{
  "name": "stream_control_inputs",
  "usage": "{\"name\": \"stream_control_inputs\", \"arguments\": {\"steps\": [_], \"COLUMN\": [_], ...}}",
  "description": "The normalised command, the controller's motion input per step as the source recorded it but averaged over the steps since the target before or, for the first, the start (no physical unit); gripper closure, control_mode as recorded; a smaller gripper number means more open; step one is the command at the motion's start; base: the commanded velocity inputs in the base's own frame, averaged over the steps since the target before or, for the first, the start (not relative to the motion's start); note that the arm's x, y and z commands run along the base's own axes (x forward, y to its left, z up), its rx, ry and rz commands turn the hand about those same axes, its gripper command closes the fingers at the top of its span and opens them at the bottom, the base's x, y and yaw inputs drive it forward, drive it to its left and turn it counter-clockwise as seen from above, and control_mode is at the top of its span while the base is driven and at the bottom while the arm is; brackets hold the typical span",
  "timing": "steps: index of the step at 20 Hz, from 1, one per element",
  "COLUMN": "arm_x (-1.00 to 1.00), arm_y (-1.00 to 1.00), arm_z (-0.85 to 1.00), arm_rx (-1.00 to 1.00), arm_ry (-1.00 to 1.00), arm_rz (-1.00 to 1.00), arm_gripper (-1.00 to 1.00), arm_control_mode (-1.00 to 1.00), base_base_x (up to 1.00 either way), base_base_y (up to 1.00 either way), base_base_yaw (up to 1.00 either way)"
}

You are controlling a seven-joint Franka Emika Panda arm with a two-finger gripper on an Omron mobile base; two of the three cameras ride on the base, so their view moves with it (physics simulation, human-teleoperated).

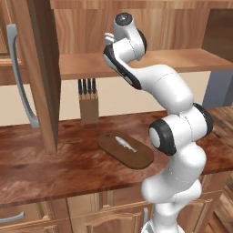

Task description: Open the cabinet, retrieve the rolling pin, and place it next to the meat on the cutting board to prepare for tenderizing.

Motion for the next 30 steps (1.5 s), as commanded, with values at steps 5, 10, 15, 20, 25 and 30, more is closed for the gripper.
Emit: {"name": "stream_control_inputs", "arguments": {"steps": [5,10,15,20,25,30], "arm_x": [0.2,0.01,-0.02,-0.04,0.0,0.08], "arm_y": [0.16,0.09,0.0,0.0,0.0,0.0], "arm_z": [-0.14,-0.13,-0.09,-0.08,-0.16,-0.11], "arm_rx": [-0.04,-0.01,0.0,0.0,0.0,0.0], "arm_ry": [0.0,0.0,0.0,0.0,0.01,0.07], "arm_rz": [0.0,0.0,-0.02,-0.03,-0.06,-0.07], "arm_gripper": [-1.0,-1.0,-1.0,-1.0,-1.0,-1.0], "arm_control_mode": [-1.0,-1.0,-1.0,-1.0,-1.0,-1.0], "base_base_x": [0.0,0.0,0.0,0.0,0.0,0.0], "base_base_y": [0.0,0.0,0.0,0.0,0.0,0.0], "base_base_yaw": [0.0,0.0,0.0,0.0,0.0,0.0]}}
